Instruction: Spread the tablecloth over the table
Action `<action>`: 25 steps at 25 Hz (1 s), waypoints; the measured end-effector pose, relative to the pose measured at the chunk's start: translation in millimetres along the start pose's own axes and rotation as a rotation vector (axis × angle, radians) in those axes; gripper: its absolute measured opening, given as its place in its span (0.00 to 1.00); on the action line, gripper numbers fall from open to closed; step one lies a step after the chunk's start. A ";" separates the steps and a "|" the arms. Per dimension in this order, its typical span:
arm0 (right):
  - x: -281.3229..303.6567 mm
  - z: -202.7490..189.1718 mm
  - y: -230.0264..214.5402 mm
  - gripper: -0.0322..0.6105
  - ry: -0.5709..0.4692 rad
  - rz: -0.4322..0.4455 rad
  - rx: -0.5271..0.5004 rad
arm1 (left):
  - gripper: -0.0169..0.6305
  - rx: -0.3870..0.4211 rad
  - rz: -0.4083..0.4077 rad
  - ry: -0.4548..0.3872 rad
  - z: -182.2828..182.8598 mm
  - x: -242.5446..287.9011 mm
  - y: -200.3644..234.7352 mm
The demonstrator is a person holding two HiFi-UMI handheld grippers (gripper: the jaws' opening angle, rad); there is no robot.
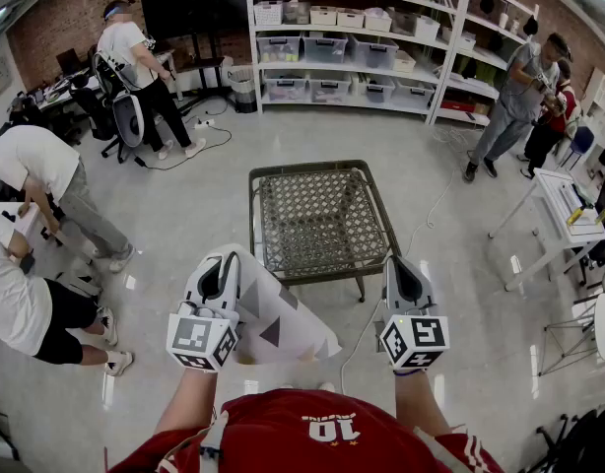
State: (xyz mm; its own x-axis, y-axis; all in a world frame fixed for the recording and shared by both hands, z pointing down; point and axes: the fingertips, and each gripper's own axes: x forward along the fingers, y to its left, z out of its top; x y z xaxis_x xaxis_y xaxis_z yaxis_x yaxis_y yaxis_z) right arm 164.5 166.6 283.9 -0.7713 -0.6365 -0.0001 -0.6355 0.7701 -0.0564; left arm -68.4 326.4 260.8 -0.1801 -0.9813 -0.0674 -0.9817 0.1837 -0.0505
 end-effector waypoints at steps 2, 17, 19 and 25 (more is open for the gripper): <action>1.9 1.9 -1.2 0.07 -0.002 0.002 0.003 | 0.05 -0.001 -0.003 -0.005 3.5 2.6 -0.3; 3.3 1.2 -5.7 0.07 -0.013 0.024 0.000 | 0.05 0.001 0.012 -0.023 7.7 3.1 -0.3; 2.9 2.4 -5.1 0.07 -0.019 0.035 0.003 | 0.05 -0.001 0.015 -0.024 8.4 2.6 -0.8; 3.8 3.4 -6.5 0.07 -0.016 0.050 0.001 | 0.05 0.001 0.023 -0.021 9.8 2.4 -1.3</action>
State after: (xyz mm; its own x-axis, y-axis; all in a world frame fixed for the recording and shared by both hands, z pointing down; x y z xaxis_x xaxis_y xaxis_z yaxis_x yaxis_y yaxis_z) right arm 165.8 159.0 280.9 -0.8015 -0.5977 -0.0185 -0.5960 0.8010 -0.0569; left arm -66.9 324.3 250.9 -0.2013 -0.9755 -0.0890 -0.9773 0.2062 -0.0492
